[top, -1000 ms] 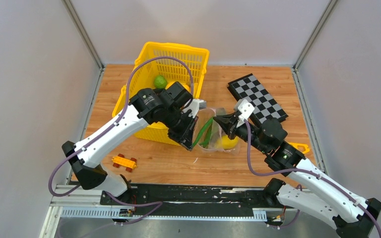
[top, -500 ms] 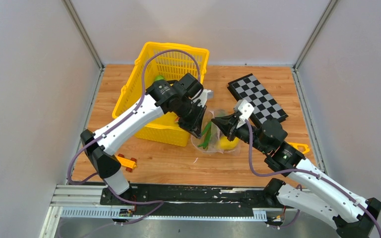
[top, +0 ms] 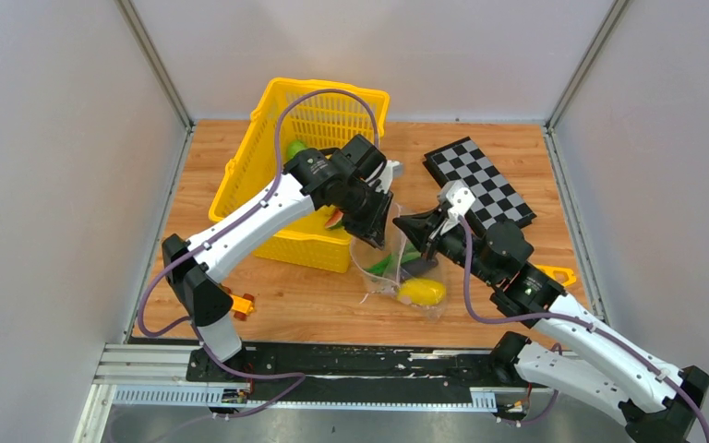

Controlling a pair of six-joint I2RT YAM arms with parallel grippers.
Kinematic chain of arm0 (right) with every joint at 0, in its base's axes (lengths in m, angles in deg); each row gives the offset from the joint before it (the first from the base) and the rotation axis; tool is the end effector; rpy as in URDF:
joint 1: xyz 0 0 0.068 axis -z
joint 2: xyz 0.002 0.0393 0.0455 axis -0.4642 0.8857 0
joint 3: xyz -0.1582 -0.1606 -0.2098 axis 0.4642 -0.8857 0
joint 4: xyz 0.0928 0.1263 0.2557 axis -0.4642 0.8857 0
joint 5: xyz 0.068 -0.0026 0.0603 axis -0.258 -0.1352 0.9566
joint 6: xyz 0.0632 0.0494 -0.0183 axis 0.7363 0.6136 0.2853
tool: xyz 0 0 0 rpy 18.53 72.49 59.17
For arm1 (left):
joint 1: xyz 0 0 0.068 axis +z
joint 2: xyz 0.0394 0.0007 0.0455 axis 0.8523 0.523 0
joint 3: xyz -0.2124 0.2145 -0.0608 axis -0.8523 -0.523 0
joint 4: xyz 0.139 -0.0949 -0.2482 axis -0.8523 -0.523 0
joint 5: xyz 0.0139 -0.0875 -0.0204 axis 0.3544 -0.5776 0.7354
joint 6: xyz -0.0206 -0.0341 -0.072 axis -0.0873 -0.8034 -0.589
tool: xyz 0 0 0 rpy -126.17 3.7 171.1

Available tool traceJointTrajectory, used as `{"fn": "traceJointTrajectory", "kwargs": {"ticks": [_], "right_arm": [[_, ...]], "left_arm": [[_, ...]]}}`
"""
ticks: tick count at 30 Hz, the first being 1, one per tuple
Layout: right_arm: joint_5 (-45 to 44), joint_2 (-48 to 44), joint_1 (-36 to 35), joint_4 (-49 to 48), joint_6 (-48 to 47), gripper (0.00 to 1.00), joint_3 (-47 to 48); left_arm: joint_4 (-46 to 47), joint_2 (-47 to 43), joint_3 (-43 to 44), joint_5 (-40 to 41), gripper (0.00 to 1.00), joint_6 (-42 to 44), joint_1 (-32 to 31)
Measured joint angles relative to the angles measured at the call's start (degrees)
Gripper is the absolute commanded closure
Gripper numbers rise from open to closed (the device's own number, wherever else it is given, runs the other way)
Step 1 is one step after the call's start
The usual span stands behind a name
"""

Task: Place the food in the zip-top bag and seal the zipper
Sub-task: Place the fake vegetable in the zipper food storage bag, then pick up the fake fruit from the bin.

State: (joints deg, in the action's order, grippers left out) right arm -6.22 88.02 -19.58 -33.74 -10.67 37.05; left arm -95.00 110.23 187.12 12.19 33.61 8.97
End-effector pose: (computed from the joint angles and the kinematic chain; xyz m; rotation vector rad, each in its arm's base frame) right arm 0.1550 0.1775 0.3717 -0.7360 1.4428 0.6969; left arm 0.2504 -0.3261 0.3793 0.6534 2.7459 -0.7961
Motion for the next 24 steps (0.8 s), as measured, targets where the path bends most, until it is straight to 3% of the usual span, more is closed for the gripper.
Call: {"fn": "traceJointTrajectory", "kwargs": {"ticks": [4,14,24], "right_arm": [[-2.4,0.0,0.0,-0.9,2.2,1.00,-0.5],[-9.9,-2.1,0.0,-2.6,4.6,1.00,-3.0],[-17.0,-3.7,0.0,-2.7,6.8,1.00,-3.5]], "left_arm": [[1.1,0.0,-0.4,0.4,0.61,-0.1,0.0],[2.9,-1.6,-0.4,1.4,0.55,0.0,0.0],[7.8,-12.8,-3.6,3.0,0.50,0.9,0.2]]}}
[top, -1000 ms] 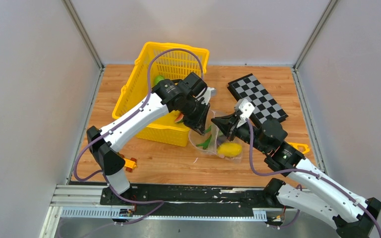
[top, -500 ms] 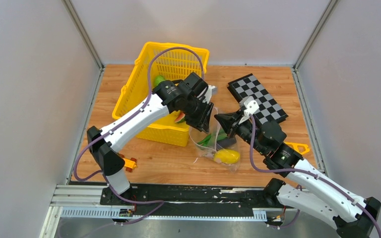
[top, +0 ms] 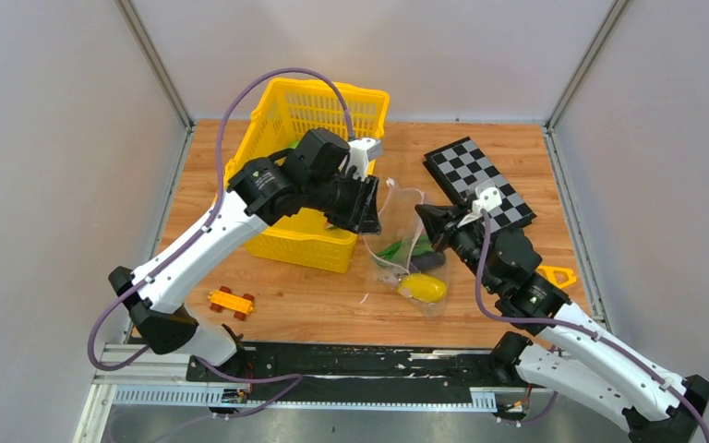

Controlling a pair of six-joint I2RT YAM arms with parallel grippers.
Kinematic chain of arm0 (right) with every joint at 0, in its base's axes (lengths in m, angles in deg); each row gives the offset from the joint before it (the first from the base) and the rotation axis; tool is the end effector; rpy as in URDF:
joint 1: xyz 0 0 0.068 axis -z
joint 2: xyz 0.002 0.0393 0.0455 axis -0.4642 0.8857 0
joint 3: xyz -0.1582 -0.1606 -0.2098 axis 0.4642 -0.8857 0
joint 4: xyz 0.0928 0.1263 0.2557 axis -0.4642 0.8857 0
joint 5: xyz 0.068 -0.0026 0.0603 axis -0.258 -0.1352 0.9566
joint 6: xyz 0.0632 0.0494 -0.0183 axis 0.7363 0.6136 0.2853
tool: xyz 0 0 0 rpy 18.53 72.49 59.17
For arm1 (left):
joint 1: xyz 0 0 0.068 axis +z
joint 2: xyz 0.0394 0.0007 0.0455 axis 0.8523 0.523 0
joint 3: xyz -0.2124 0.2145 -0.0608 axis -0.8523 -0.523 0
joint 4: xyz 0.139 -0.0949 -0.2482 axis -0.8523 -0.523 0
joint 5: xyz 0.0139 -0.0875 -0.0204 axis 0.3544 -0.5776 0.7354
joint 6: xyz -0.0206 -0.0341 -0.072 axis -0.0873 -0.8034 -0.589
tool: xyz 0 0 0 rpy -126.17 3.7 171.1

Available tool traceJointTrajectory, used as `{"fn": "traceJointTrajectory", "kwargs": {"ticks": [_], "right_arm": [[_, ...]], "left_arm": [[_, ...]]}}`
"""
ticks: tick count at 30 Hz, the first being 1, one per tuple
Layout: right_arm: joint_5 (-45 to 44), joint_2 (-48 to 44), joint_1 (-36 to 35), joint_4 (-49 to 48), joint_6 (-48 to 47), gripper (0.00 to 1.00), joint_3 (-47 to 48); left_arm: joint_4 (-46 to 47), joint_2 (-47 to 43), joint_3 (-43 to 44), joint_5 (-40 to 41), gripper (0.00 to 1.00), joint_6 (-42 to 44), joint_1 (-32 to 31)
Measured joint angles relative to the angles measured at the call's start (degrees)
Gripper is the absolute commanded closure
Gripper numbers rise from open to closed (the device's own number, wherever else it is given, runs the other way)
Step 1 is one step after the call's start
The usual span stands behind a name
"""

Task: Place the food in the zip-top bag and seal the zipper
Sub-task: Pick up the fake fruit from the bin.

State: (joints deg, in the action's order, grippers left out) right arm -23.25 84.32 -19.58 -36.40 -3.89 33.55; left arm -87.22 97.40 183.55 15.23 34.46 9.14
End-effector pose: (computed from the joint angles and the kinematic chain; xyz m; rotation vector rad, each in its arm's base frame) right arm 0.1608 0.1526 0.3654 -0.3991 1.5029 0.5753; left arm 0.2205 -0.2839 0.4502 0.6282 2.4247 -0.9059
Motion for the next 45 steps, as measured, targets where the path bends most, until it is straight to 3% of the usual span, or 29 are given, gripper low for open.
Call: {"fn": "traceJointTrajectory", "kwargs": {"ticks": [7,14,19,26,38,45], "right_arm": [[-7.6,-2.8,0.0,1.2,1.3,1.00,-0.1],[-11.6,-5.2,0.0,1.6,1.5,1.00,-0.2],[-12.4,-5.2,0.0,2.3,1.5,1.00,-0.2],[-12.9,-5.2,0.0,3.7,1.5,1.00,-0.2],[-12.7,-4.5,0.0,5.4,2.8,1.00,0.3],[-11.4,-2.6,0.0,6.8,3.2,1.00,1.8]], "left_arm": [[3.4,-5.5,-5.5,6.2,0.25,0.3,0.9],[10.0,-13.9,-13.0,17.4,0.01,-0.5,5.4],[14.6,-15.8,-16.5,20.9,0.00,-1.6,10.8],[21.0,-11.8,-22.6,22.3,0.00,-3.2,17.6],[25.9,11.8,-22.5,24.3,0.01,-1.7,21.8],[28.3,18.8,-21.6,26.7,0.05,-2.0,21.8]]}}
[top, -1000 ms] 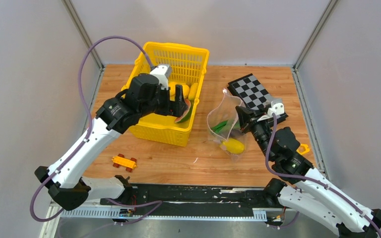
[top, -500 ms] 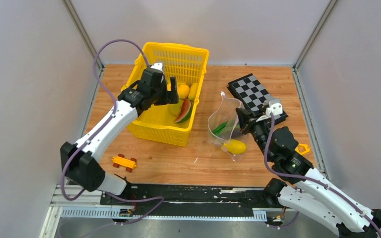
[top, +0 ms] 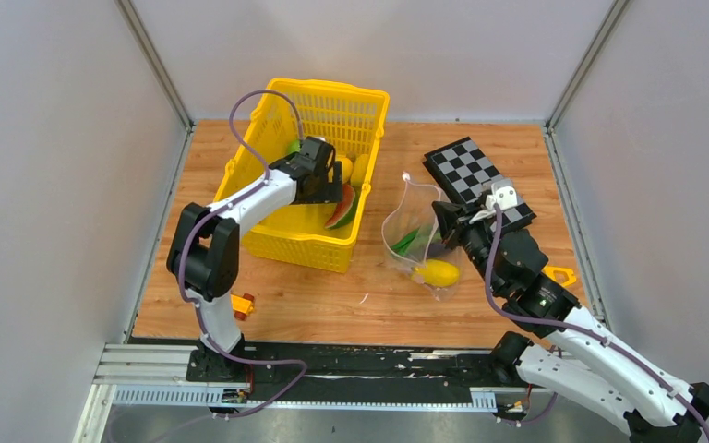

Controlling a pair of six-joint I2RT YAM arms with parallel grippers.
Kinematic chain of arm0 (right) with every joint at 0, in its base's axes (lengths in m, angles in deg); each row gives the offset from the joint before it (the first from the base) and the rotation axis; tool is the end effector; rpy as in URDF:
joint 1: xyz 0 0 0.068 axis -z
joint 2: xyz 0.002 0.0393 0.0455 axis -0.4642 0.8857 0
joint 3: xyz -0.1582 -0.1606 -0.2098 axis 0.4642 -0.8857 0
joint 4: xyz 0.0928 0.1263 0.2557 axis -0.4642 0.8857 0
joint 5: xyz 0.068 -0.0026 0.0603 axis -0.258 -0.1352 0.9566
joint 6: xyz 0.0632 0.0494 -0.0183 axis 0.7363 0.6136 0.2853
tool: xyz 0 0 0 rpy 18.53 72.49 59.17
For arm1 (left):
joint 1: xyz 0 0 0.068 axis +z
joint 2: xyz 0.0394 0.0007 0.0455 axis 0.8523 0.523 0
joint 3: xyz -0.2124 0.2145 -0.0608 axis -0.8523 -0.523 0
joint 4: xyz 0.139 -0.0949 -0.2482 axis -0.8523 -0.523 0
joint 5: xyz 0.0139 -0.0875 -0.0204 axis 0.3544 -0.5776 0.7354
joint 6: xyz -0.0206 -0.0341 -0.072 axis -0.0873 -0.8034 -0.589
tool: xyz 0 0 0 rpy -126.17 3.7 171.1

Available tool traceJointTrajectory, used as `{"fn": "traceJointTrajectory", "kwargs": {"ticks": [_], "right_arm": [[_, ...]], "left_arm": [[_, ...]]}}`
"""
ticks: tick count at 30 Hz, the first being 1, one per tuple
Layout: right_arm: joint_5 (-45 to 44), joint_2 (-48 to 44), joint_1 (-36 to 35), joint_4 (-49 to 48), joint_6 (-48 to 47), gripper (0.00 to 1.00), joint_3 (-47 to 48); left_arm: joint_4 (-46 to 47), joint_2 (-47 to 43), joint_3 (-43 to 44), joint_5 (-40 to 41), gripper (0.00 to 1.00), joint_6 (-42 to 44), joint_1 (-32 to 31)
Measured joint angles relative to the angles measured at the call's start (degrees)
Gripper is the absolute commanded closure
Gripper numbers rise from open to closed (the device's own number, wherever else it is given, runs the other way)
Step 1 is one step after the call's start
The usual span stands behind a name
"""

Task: Place the food in the zip-top bag and seal the zipper
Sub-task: Pick up the fake fruit from the bin.

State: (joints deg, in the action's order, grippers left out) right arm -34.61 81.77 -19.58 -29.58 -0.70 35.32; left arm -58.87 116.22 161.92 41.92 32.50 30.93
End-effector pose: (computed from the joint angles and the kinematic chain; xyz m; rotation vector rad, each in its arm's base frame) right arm 0.1590 0.1307 0.3702 -0.2168 1.5726 0.4491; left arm 0.4158 -0.1996 0.2214 -0.1025 2.5146 -0.1238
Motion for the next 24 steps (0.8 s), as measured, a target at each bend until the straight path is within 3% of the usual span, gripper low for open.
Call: {"fn": "traceJointTrajectory", "kwargs": {"ticks": [7,16,20,24], "right_arm": [[1.0,0.3,0.0,0.7,0.5,1.00,0.3],[1.5,-0.2,0.0,1.3,0.9,1.00,0.3],[1.7,-0.2,0.0,1.3,0.9,1.00,0.3],[1.7,-0.2,0.0,1.3,0.9,1.00,0.3]], "left_arm": [[4.6,3.8,0.7,0.3,0.18,-1.0,0.1],[5.2,6.8,-0.3,0.1,0.52,-0.8,0.2],[6.8,6.1,-1.9,0.1,0.60,-0.4,0.2],[6.8,2.6,-5.6,0.2,0.62,0.1,0.2]]}}
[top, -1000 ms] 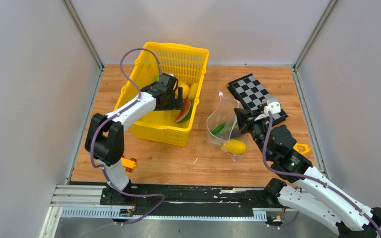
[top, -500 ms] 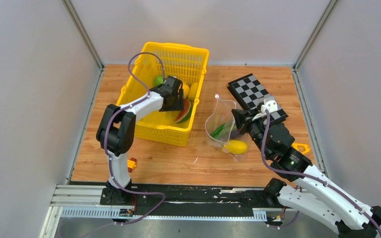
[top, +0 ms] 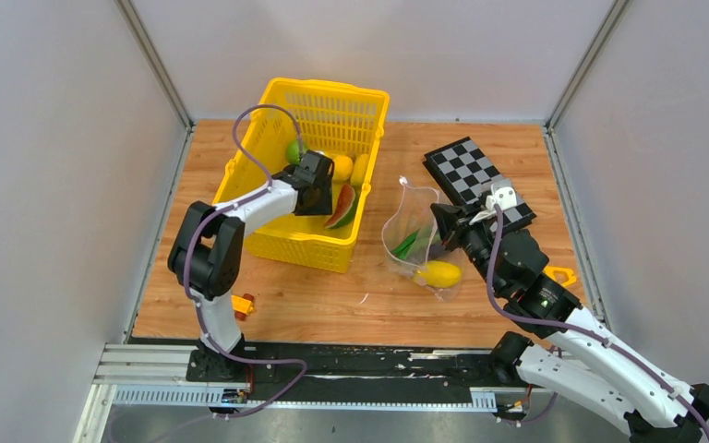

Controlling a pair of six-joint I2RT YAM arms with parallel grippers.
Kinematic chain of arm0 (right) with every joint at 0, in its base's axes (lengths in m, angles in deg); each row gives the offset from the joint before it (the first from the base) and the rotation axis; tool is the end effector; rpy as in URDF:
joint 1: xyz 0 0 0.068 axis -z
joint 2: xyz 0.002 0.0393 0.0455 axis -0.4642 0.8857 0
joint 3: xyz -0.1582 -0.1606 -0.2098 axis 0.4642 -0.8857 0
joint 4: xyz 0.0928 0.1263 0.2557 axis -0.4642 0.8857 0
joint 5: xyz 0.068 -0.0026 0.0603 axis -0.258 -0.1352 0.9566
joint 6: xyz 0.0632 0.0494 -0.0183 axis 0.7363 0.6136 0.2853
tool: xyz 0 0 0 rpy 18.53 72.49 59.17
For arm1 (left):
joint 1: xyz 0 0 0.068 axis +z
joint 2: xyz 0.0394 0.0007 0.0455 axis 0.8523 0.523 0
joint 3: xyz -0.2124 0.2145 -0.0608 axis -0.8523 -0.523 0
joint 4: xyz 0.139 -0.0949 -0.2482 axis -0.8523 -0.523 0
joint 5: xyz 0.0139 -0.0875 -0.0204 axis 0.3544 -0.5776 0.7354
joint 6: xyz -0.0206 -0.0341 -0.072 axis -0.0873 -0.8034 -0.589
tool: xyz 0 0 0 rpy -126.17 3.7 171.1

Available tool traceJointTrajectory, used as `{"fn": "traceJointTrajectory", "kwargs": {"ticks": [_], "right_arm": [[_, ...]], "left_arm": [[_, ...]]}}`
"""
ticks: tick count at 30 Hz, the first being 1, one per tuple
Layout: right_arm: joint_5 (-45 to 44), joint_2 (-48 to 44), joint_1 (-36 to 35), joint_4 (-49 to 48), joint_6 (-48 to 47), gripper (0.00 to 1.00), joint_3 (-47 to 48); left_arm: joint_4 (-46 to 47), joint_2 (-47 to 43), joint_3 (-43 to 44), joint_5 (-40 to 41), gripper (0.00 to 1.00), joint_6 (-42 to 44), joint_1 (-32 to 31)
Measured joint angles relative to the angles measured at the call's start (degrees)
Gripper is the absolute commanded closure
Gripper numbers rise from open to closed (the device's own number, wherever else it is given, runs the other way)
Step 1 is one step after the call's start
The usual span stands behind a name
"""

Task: Place the food in the zip-top bag and seal the zipper
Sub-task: Pick up the fake fruit from the bin, then place the fake fruit in the zipper food storage bag.

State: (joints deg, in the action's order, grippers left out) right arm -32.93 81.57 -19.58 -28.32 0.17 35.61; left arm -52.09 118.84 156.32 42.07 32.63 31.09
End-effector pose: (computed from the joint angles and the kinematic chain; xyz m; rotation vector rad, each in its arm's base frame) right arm 0.1573 0.1317 0.3699 -0.2340 1.5855 0.4777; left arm 0.4149 -0.1974 0.1756 -0.1013 2.5361 -0.1036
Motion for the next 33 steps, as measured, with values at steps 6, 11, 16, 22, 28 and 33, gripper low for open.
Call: {"fn": "traceJointTrajectory", "kwargs": {"ticks": [6,11,16,22,28,33], "right_arm": [[0.4,0.0,0.0,0.0,0.0,1.00,0.0],[0.6,0.1,0.0,0.0,0.1,1.00,0.0],[1.2,0.4,0.0,-0.1,0.5,1.00,0.0],[1.5,0.8,0.0,-0.3,0.6,1.00,0.0],[1.5,0.9,0.0,-0.4,0.6,1.00,0.0],[1.5,1.1,0.0,-0.4,0.6,1.00,0.0]], "left_arm": [[-0.4,-8.3,-4.4,-0.4,0.63,0.4,0.0],[-0.3,-19.3,-7.1,-2.1,0.63,0.6,0.0],[-0.3,-29.1,-8.5,-3.4,0.63,0.7,0.0],[-0.2,-38.1,-8.5,-7.9,0.62,0.7,-0.2],[1.7,-43.5,-8.5,-15.6,0.64,0.6,-2.0],[5.4,-44.9,-8.4,-22.3,0.65,2.4,-8.8]]}}
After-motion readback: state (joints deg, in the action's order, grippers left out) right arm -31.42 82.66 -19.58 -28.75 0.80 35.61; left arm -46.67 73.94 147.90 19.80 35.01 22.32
